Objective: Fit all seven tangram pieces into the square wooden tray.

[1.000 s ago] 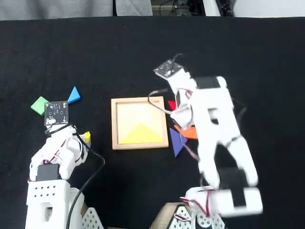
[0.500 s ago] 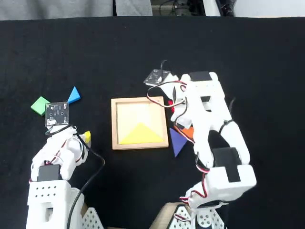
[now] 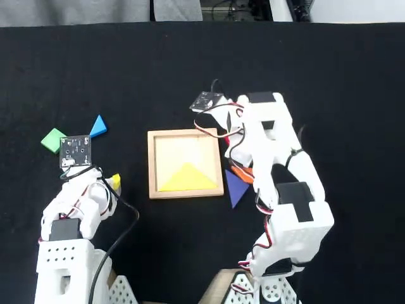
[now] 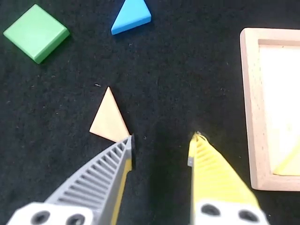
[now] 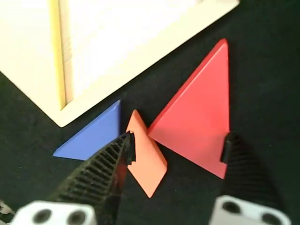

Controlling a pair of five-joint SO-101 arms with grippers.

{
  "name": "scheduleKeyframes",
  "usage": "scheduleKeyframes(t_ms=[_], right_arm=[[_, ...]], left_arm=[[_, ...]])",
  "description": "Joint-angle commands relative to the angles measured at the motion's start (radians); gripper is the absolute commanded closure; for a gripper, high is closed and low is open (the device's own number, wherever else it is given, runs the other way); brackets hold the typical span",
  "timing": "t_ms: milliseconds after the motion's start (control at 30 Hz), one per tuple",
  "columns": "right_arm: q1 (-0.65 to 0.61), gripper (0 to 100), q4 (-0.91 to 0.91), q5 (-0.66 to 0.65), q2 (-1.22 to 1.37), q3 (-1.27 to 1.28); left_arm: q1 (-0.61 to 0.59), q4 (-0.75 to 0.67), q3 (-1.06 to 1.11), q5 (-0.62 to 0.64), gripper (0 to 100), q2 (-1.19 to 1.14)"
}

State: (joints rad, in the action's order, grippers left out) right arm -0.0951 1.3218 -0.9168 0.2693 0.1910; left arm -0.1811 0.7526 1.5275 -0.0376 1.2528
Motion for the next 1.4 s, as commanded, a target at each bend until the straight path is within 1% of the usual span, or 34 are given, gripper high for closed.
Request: scheduleKeyframes(t_ms=[0,500,567,867,1233,1367], right_arm=[[0.015,74.4,-0.021,-0.014,0.01,-0.05],[0.015,74.4,-0.025,-0.014,0.068,-0.07],[0.015,74.4,-0.025,-0.037,0.077,-0.065],[0.021,74.3,-0.025,-0.049,0.219,-0.142],[0.025,74.8,-0.029,-0.054,0.223,-0.173],[0.055,74.8,-0.002,-0.051,0.222,-0.226]], left_arm=[[0.012,-0.018,-0.01,-0.012,80,0.011],[0.012,-0.018,-0.008,-0.012,80,0.011],[0.012,-0.017,-0.008,-0.012,80,0.011],[0.012,-0.017,-0.008,-0.012,80,0.011],[0.012,-0.017,-0.008,-0.012,80,0.011],[0.012,-0.017,-0.008,-0.012,80,0.011]])
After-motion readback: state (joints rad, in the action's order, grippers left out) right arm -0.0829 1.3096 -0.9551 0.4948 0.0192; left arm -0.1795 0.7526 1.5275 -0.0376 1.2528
